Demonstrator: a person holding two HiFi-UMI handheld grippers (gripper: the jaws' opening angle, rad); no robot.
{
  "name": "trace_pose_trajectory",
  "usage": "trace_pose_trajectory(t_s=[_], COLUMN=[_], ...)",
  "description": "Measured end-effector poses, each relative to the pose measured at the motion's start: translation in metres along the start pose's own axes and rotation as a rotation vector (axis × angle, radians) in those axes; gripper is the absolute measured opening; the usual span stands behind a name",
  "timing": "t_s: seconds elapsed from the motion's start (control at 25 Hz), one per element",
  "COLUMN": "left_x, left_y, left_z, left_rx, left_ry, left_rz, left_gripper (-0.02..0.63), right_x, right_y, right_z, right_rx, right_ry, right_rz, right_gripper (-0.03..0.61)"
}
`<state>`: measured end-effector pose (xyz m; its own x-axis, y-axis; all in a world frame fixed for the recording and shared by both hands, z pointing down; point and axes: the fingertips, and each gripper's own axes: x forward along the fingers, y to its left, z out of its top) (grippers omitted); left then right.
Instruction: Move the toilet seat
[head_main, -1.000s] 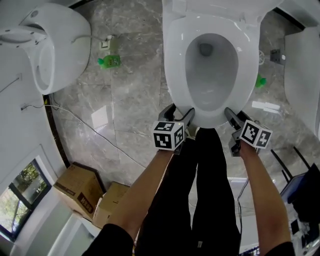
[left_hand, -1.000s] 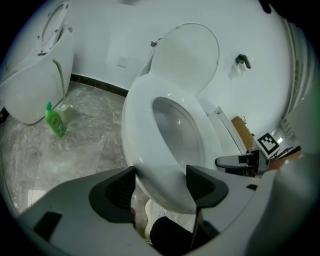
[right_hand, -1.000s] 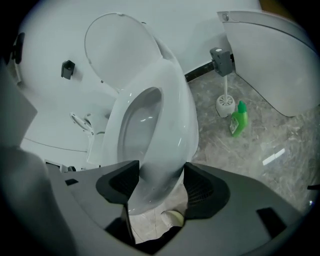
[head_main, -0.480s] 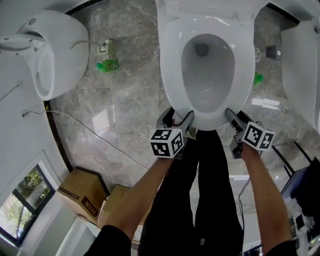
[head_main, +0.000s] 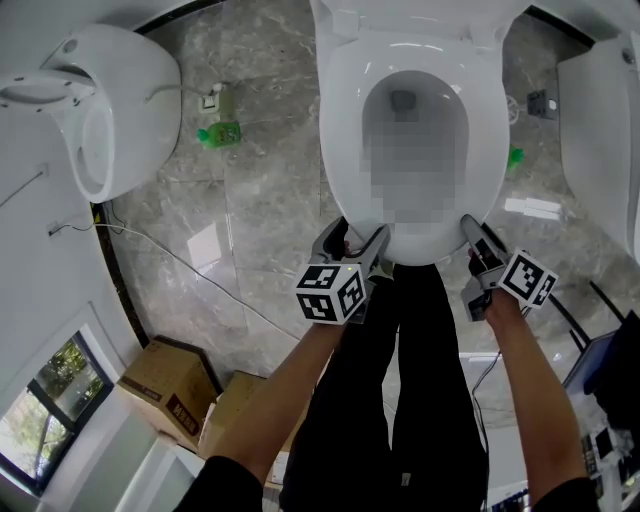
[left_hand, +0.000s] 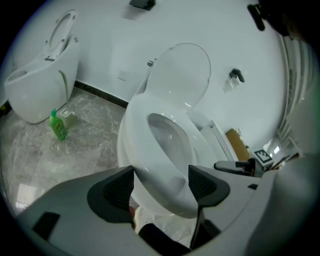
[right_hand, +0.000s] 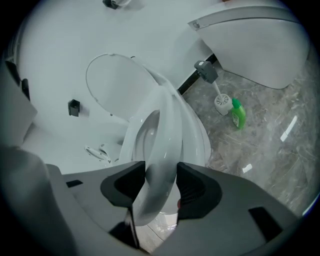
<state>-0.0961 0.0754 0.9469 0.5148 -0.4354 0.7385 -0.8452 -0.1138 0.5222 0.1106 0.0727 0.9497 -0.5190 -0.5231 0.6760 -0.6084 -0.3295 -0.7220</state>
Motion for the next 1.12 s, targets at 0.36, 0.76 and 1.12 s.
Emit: trace_pose_trajectory(t_s=[0.36,0.76,1.12], left_x=[-0.009,-0.032,-0.058], left_y=[-0.030,-0.052,-0.075], left_z=[0.002,0.037,0.076], left_rx=[-0.233,-0.353,-0.454], left_ry=[0.022,0.010,-0.039], left_rz=[-0.124,-0.211,-0.210], left_gripper=[0.344,0.261,0.222], right_x=[-0.020,-0.039,-0.066], right_y=[0.021,0.054,0.086], right_z=[0.012,0.023,0.047], right_rx=[0.070,0.055,0.102], right_ry=[-0.001,-0.006,-0.005], right_rz=[-0.011,0.063,0.113], right_gripper=[0.202,0.207,0.216])
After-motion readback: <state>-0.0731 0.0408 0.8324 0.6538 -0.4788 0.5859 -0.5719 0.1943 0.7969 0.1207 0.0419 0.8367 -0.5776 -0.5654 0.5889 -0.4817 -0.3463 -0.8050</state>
